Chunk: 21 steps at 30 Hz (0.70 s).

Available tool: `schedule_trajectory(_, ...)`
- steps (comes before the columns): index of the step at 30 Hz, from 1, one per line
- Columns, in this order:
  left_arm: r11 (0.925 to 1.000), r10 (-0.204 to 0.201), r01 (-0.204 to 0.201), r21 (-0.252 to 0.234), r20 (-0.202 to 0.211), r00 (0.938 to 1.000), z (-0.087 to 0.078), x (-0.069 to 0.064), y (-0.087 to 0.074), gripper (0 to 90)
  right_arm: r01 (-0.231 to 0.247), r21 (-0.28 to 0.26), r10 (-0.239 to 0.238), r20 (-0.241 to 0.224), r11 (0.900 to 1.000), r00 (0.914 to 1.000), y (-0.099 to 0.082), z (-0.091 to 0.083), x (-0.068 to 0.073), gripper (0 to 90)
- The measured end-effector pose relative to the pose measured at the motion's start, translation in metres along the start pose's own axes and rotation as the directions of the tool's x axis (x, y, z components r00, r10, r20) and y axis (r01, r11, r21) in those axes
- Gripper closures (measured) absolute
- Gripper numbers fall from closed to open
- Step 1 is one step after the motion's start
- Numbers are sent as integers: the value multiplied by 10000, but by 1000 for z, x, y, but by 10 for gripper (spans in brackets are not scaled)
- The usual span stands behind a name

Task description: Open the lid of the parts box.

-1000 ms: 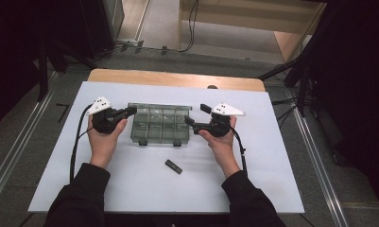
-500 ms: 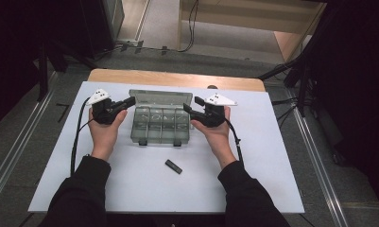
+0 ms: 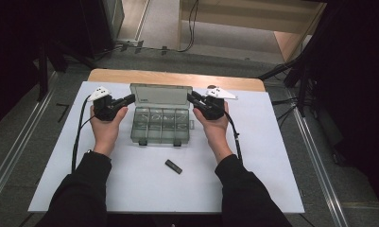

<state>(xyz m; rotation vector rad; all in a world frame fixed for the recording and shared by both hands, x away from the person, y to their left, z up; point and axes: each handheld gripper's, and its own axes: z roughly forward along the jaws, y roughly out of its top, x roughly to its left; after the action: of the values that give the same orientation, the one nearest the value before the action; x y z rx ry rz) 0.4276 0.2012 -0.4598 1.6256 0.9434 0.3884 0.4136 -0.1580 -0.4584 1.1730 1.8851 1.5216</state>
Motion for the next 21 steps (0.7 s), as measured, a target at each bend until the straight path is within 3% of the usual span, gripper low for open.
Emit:
schedule_trajectory(9, 9999, 67, -67, 129, 3, 10000, 2, 3, -2, 891, -184, 114, 181, 254, 9998, 9995, 1, 5, -2, 782)
schedule_trajectory(15, 9991, 341, -343, 265, 83, 9994, -2, 4, -2, 864, -160, 158, 154, 403, 9997, 9991, 3, 8, -3, 799)
schedule_trajectory(21, 9999, -92, 96, 139, -265, 9996, -3, 11, -2, 760, -151, 281, 136, 546, 9995, 9984, 7, 13, -6, 809)
